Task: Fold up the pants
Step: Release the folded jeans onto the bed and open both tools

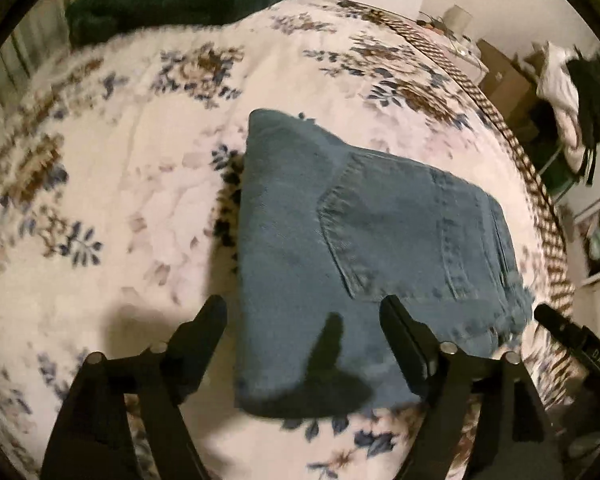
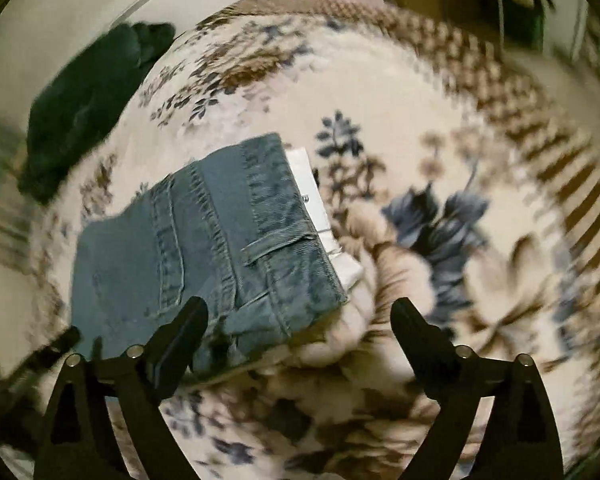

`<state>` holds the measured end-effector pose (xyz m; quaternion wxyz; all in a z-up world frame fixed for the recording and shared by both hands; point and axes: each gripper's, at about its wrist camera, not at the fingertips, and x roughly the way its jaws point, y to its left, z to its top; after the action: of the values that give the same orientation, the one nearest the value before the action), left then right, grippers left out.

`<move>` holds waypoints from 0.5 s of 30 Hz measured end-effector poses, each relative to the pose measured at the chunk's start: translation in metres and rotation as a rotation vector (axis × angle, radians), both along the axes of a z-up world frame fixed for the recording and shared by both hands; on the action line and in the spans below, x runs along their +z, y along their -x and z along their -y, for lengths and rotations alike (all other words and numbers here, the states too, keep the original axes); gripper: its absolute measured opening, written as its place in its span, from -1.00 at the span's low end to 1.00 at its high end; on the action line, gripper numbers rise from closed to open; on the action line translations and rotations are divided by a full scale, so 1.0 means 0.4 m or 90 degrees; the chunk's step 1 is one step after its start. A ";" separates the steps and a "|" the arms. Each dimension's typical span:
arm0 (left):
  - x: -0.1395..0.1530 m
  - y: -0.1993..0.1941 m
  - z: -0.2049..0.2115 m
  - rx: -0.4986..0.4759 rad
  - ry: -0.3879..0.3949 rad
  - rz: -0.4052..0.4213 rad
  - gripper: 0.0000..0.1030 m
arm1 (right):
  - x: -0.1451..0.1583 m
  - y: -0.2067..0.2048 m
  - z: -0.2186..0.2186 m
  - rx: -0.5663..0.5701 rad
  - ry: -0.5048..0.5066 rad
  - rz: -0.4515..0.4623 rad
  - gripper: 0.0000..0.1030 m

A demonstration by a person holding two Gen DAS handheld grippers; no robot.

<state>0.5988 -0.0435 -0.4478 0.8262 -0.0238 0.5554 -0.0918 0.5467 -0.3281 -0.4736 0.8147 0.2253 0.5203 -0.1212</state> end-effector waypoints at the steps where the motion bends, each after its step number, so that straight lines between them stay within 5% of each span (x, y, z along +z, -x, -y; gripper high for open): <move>1: 0.013 0.015 0.010 -0.004 -0.011 0.006 0.55 | 0.024 0.006 -0.025 0.016 0.037 0.002 0.99; 5: 0.079 0.082 0.037 -0.007 -0.038 0.030 0.57 | 0.113 0.048 -0.102 0.065 0.130 0.013 1.00; 15: 0.323 0.291 0.058 0.007 -0.053 0.087 0.57 | 0.398 0.248 -0.205 0.116 0.187 0.063 1.00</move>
<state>0.4825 -0.0668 -0.3185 0.8629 0.0135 0.5009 -0.0655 0.4476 -0.2460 -0.3145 0.8711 0.0615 0.4745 -0.1105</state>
